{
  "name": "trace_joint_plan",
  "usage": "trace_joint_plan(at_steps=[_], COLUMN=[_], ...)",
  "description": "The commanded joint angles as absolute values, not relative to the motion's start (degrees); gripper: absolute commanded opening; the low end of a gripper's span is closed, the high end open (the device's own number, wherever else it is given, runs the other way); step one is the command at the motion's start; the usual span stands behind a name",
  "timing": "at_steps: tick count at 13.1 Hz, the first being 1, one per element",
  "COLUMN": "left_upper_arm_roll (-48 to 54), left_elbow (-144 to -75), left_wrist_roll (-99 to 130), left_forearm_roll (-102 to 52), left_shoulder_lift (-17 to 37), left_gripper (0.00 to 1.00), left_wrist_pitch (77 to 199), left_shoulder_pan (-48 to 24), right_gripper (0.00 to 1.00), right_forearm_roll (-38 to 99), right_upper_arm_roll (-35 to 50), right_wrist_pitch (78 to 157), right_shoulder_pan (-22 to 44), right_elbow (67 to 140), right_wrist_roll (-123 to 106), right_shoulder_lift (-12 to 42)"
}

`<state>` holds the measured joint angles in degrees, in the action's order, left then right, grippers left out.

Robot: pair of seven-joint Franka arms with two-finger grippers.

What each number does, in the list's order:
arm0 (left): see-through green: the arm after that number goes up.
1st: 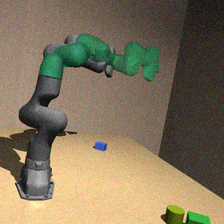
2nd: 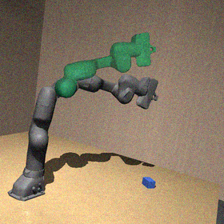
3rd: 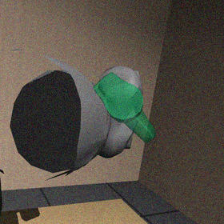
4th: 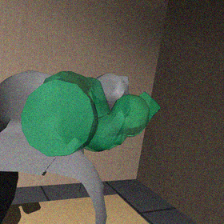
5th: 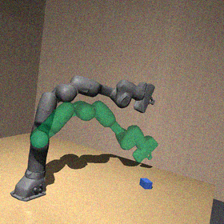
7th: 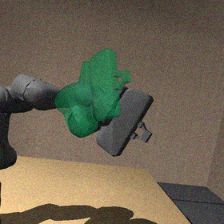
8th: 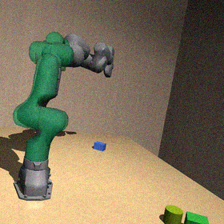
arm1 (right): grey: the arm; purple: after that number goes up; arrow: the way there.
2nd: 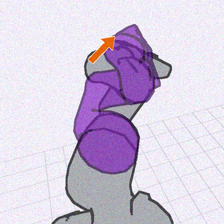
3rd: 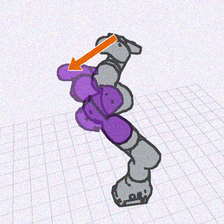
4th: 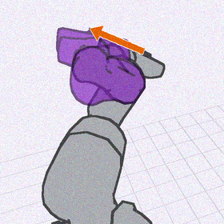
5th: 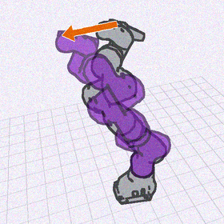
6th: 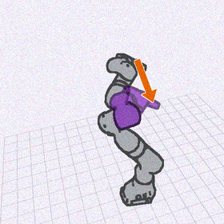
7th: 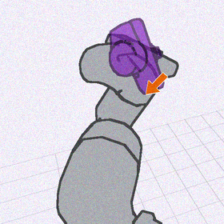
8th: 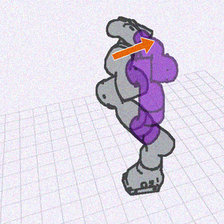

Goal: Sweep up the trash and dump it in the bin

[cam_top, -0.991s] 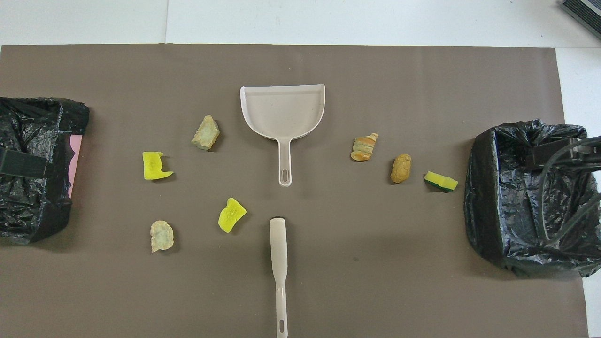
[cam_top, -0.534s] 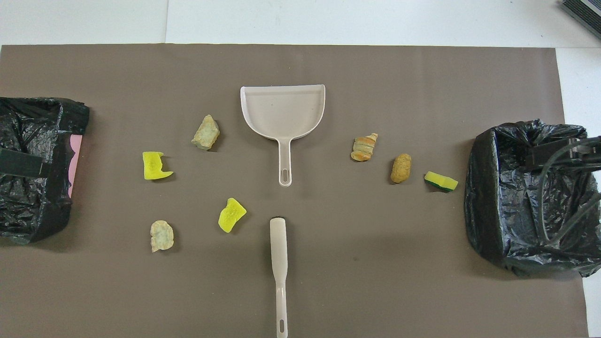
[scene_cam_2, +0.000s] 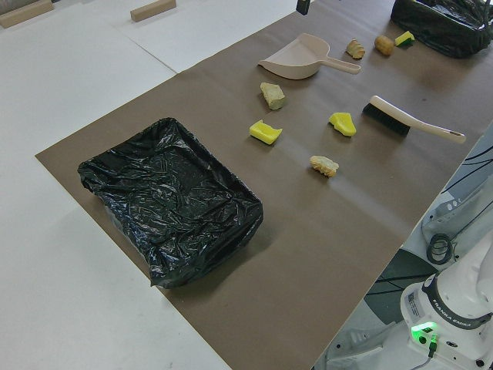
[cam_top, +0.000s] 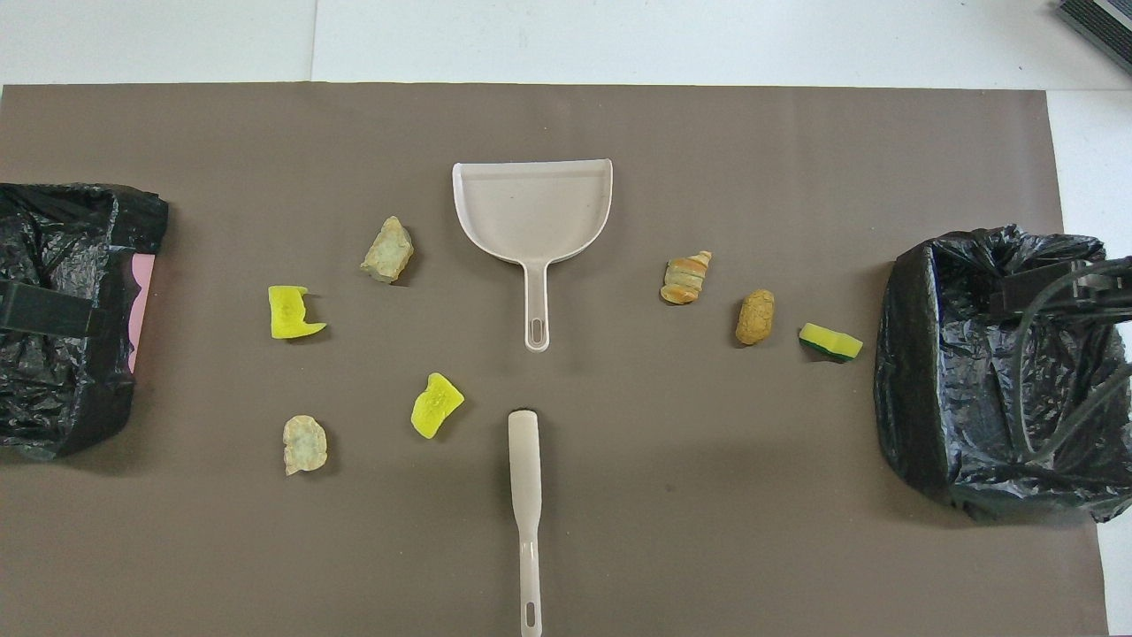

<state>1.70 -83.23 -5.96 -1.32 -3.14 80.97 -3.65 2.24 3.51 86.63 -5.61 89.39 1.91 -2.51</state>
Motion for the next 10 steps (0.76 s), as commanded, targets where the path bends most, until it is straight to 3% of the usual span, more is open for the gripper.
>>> trace_joint_plan(at_steps=[1, 10], left_upper_arm_roll=[2.02, 11.24], left_elbow=[-85.86, -104.12], left_wrist_roll=[-3.96, 4.21], left_forearm_roll=[-1.05, -3.15], left_shoulder_lift=[-5.53, -16.42], left_gripper=[1.0, 1.0], left_wrist_pitch=[80.59, 87.44], left_shoulder_pan=[-4.13, -4.13], right_gripper=[1.0, 1.0], right_forearm_roll=[2.9, 1.23], right_upper_arm_roll=[3.78, 3.69], right_wrist_pitch=[86.04, 86.04], right_shoulder_pan=[-5.98, -5.72], right_elbow=[89.56, 89.3], right_wrist_roll=[2.46, 2.11], right_shoulder_lift=[-3.16, -2.64])
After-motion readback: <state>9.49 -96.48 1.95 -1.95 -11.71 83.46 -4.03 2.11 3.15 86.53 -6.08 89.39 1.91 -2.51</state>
